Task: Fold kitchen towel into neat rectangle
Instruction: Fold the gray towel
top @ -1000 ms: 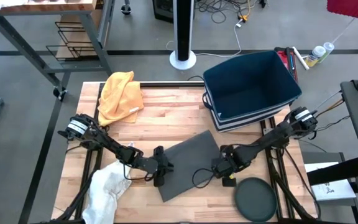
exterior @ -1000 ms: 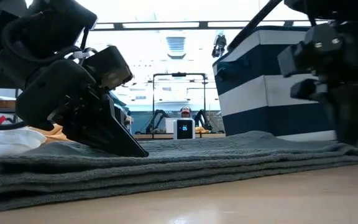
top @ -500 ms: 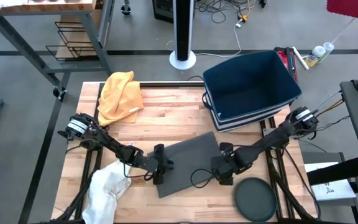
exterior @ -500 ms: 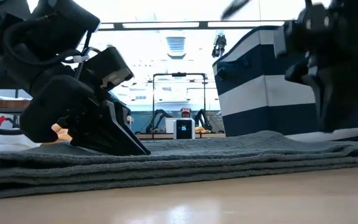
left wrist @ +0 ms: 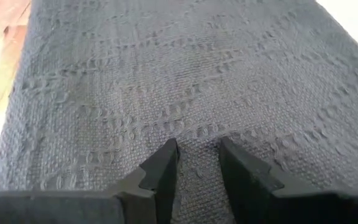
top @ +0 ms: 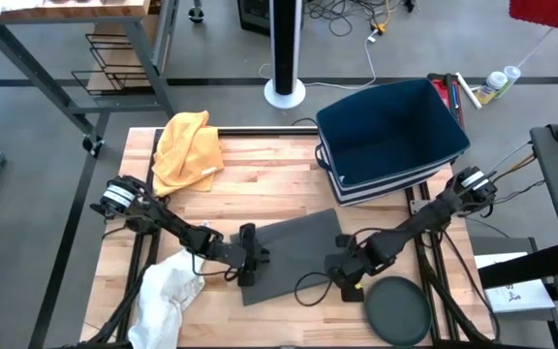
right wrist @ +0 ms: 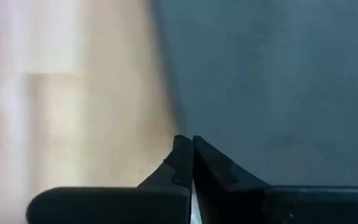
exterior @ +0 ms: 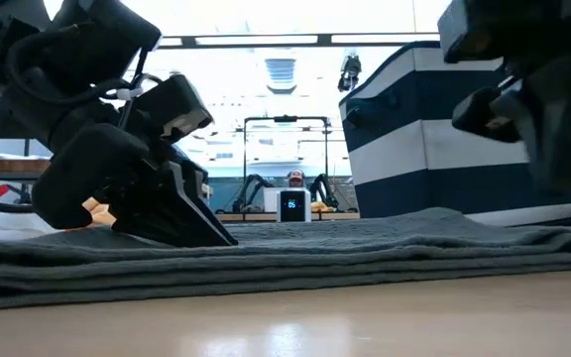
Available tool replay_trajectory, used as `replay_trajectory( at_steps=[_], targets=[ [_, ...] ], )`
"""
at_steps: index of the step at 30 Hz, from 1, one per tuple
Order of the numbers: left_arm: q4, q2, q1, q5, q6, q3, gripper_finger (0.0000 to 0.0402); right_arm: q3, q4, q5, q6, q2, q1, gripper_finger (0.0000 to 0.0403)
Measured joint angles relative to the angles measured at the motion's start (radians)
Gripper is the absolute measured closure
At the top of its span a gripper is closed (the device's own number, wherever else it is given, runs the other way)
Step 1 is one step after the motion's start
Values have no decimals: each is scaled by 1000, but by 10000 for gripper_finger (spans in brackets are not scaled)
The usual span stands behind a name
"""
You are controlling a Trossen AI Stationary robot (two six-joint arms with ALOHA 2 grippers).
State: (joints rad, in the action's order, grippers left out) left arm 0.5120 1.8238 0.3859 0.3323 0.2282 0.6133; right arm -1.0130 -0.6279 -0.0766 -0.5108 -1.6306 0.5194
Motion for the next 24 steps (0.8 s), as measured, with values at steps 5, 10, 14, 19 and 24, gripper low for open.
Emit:
replay_trajectory(
  at_steps=[5,10,14,19,24],
  targets=[
    [-36,-74,0,-1,-20,-5,283,31,-222,-108,-103,-1,2,403],
    [13,-117,0,-1,-25,21,283,88,-171,-95,-165,-6,11,403],
    [-1,-81,-2,-1,-36,50,283,97,-51,-71,-160,-7,21,403],
    [-31,-3,-5,-2,-37,64,283,60,58,-53,-114,0,43,403],
    [-36,11,-10,-2,-37,62,283,61,54,-54,-103,2,60,403]
  ],
)
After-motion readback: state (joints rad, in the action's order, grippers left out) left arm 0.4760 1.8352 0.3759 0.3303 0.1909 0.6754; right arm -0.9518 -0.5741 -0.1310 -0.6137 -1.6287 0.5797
